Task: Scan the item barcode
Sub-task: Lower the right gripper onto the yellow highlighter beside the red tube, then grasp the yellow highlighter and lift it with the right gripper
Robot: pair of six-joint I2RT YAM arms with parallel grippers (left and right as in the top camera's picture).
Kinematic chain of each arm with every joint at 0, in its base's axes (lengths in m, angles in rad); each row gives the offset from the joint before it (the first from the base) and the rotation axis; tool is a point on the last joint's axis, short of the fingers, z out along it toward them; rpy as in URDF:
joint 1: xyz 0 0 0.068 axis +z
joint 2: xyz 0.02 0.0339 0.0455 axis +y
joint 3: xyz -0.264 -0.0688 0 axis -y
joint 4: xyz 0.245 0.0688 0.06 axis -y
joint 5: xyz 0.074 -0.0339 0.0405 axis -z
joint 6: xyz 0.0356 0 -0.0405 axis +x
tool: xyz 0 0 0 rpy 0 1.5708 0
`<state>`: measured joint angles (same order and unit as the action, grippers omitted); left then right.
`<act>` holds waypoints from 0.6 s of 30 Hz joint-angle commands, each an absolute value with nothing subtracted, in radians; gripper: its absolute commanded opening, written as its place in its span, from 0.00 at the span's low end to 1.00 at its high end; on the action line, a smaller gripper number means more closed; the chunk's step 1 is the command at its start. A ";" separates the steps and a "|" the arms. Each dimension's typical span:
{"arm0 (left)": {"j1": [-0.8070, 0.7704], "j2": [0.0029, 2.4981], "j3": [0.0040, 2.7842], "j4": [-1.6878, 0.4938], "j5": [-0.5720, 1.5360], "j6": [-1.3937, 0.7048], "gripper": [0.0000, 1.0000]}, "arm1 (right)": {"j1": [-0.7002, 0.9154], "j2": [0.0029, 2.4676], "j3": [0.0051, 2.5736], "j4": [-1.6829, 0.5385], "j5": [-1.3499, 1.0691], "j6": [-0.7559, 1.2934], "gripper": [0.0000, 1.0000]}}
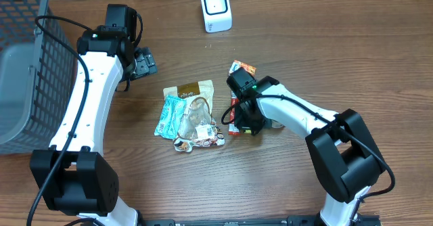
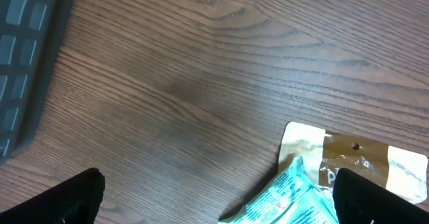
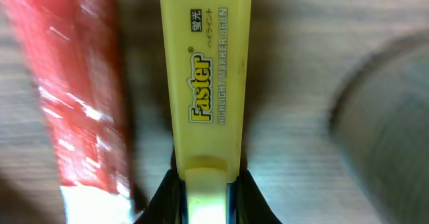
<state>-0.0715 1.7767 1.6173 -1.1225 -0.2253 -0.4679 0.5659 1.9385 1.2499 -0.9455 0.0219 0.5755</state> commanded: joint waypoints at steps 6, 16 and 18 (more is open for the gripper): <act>-0.072 1.773 1.634 -1.121 -0.239 -0.467 1.00 | 0.545 1.851 1.496 -1.082 -0.018 0.534 0.04; -0.072 1.773 1.634 -1.121 -0.239 -0.467 1.00 | 0.483 1.775 1.604 -1.104 -0.393 0.457 0.04; -0.072 1.773 1.634 -1.121 -0.239 -0.467 1.00 | 0.459 1.777 1.604 -1.108 -0.477 0.431 0.04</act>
